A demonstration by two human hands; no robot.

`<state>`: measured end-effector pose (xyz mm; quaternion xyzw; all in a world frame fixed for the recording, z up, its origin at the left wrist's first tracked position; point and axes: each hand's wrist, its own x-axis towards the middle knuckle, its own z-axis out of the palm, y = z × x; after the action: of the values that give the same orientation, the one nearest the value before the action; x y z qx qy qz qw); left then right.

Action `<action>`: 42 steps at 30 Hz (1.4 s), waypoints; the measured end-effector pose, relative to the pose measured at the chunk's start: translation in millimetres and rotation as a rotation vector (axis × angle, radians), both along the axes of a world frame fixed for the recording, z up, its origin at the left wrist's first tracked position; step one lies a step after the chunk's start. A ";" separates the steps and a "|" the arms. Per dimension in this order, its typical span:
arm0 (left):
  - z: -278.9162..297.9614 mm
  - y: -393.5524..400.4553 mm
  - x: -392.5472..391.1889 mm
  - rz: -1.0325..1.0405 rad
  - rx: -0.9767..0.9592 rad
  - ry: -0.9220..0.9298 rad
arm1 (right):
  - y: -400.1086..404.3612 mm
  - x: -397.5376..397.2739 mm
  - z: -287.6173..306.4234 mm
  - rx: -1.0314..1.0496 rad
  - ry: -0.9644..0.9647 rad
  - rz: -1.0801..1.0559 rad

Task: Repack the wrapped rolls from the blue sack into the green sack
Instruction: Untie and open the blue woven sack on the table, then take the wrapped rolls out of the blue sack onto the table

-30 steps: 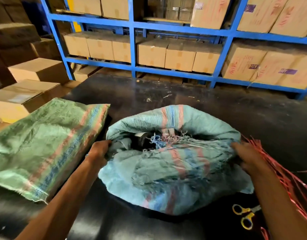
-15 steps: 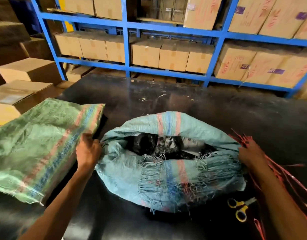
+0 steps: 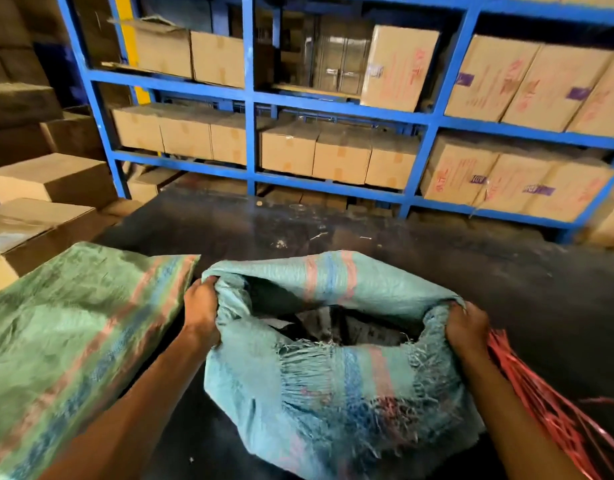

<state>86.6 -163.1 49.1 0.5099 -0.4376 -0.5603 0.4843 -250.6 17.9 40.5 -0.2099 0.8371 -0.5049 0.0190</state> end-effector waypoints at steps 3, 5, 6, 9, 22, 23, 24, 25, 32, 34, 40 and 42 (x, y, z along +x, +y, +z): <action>13.8 -28.5 -16.3 0.104 -0.027 0.090 | -23.6 -12.8 29.0 -0.100 0.043 0.022; 13.7 -33.5 -16.8 0.133 -0.066 0.112 | -35.1 -16.9 35.0 -0.165 0.066 0.030; 11.0 -35.1 -17.1 0.147 -0.115 0.088 | -42.0 -18.3 34.9 -0.205 0.087 0.047; -4.2 -35.6 -14.1 0.109 -0.215 0.004 | -62.3 -18.3 24.9 -0.244 0.077 0.093; -74.2 -43.7 -13.0 -0.144 -0.749 -1.123 | -72.1 -9.8 -27.9 0.546 0.256 0.151; -67.5 -42.1 -19.8 -0.286 -0.853 -1.077 | -76.9 -0.7 -21.1 0.486 0.326 0.198; -61.4 -40.2 -27.5 -0.481 -0.900 -1.035 | -81.8 11.8 -13.9 0.401 0.341 0.294; -59.3 -37.5 -34.9 -0.684 -0.890 -1.025 | -84.8 27.0 -7.8 0.324 0.298 0.438; -71.5 -17.2 -62.0 -0.814 -0.673 -1.689 | -99.6 134.5 -29.6 0.709 0.482 1.086; -76.6 -18.3 -58.5 -0.723 -0.665 -1.697 | -107.7 150.1 -40.3 0.871 0.662 1.092; -65.6 -49.0 -47.6 -0.660 -0.709 -1.678 | -118.0 165.6 -49.5 1.063 0.829 1.196; -63.2 -64.0 -37.8 -0.642 -0.678 -1.543 | -117.3 173.2 -49.8 1.120 0.870 1.186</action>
<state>48.9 -227.0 -14.1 0.4273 -0.9041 -0.0115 0.0008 -77.4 -99.4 -9.3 -0.7355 0.6480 0.1893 0.0572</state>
